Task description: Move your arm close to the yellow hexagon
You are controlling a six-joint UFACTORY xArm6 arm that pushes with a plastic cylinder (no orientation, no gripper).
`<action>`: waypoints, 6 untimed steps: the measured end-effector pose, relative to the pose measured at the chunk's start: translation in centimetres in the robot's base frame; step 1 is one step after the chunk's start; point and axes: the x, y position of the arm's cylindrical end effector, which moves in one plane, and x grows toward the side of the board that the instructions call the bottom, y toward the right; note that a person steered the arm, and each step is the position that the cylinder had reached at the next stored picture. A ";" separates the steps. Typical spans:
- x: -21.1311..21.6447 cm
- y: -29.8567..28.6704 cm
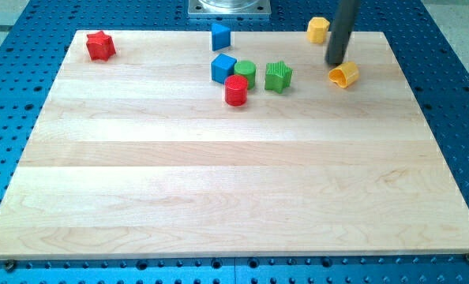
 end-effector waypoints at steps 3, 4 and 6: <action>-5.9 -0.2; 3.4 -10.1; 2.6 -15.5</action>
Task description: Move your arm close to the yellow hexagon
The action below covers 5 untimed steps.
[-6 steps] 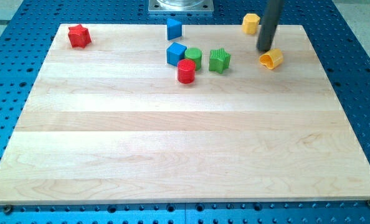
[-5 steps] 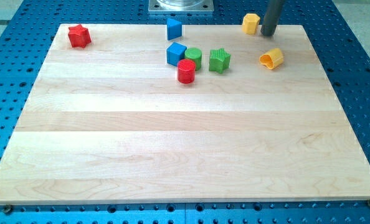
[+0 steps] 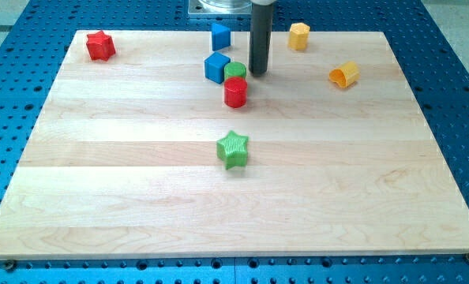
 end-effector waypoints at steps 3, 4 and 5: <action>-8.2 10.2; -6.0 13.0; -5.2 8.3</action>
